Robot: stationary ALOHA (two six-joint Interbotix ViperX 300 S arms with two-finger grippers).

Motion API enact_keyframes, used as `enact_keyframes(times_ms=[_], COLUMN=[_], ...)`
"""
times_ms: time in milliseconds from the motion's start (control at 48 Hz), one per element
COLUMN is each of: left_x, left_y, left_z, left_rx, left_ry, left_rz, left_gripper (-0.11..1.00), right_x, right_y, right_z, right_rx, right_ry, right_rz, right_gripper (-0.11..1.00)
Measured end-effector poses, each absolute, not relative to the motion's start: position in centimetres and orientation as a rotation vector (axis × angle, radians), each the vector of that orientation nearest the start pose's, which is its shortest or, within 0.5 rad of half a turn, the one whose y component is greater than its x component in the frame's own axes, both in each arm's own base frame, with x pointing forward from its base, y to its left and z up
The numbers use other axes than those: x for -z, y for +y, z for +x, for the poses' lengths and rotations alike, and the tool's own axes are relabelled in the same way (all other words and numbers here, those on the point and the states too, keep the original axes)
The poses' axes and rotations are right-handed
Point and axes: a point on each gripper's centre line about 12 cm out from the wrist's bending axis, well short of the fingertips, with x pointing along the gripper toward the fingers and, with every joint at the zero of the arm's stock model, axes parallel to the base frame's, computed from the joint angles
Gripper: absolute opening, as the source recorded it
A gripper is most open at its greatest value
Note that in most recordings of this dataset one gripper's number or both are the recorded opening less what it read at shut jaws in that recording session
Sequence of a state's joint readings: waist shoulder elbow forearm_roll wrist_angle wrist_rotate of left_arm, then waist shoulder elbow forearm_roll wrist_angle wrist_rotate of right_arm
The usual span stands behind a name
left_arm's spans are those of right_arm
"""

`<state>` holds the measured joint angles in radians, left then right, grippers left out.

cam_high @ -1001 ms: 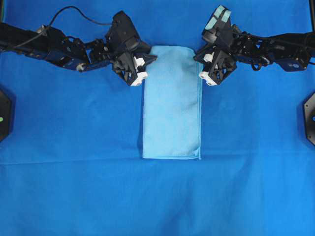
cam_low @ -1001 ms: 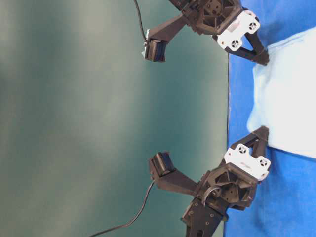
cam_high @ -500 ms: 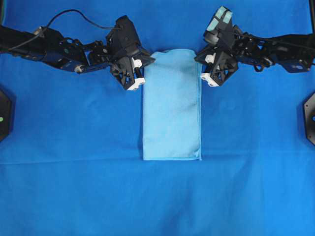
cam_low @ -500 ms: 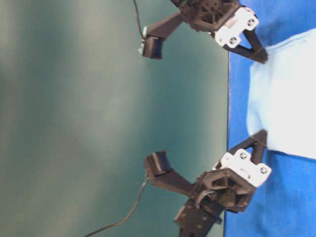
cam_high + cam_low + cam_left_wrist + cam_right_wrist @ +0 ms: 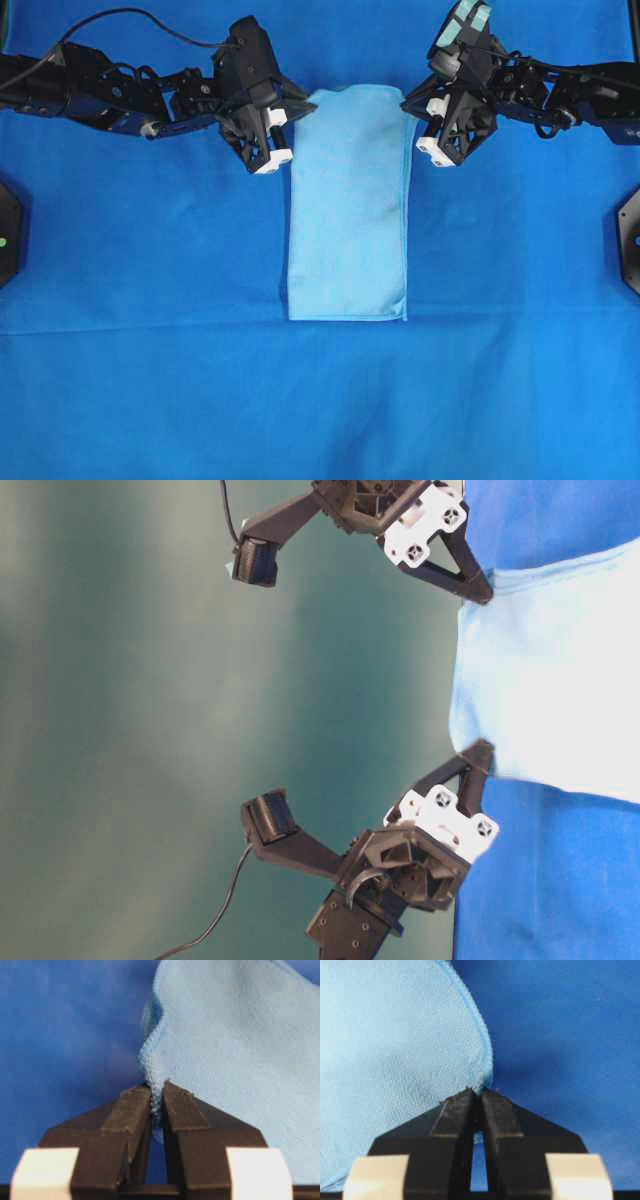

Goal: Fold the light blue towel.
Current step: 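Fold the far end down toward the near end with both grippers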

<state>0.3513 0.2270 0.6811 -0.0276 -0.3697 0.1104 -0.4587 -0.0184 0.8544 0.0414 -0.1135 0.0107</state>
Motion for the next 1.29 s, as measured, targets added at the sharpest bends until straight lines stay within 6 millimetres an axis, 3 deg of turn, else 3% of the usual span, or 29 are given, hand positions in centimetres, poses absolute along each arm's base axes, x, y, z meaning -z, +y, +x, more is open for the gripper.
enact_keyframes(times_ms=[125, 292, 396, 521, 980, 1292], left_x=[-11.7, -14.3, -15.9, -16.3, -13.8, -10.2], left_y=[13.3, 11.2, 9.7, 7.7, -0.8, -4.3], left_z=[38.6, 38.6, 38.4, 37.9, 37.2, 37.7], left_rx=[-0.299, -0.233, -0.197, -0.155, 0.051, 0.131], left_ry=[0.561, 0.544, 0.517, 0.511, 0.567, 0.622], left_rz=[0.019, 0.105, 0.13, 0.137, 0.126, 0.122], left_gripper=[0.04, 0.04, 0.04, 0.04, 0.04, 0.04], right_x=[-13.7, -15.5, -16.5, -16.9, -16.2, -12.8], right_y=[-14.5, -13.0, -11.3, -8.8, -0.8, 2.3], right_z=[30.8, 30.7, 30.8, 30.9, 31.0, 31.4], right_rx=[0.443, 0.405, 0.361, 0.296, 0.1, 0.065], right_ry=[0.703, 0.691, 0.688, 0.697, 0.78, 0.878], right_rz=[0.209, 0.197, 0.189, 0.184, 0.233, 0.289], right_gripper=[0.05, 0.05, 0.05, 0.05, 0.05, 0.05])
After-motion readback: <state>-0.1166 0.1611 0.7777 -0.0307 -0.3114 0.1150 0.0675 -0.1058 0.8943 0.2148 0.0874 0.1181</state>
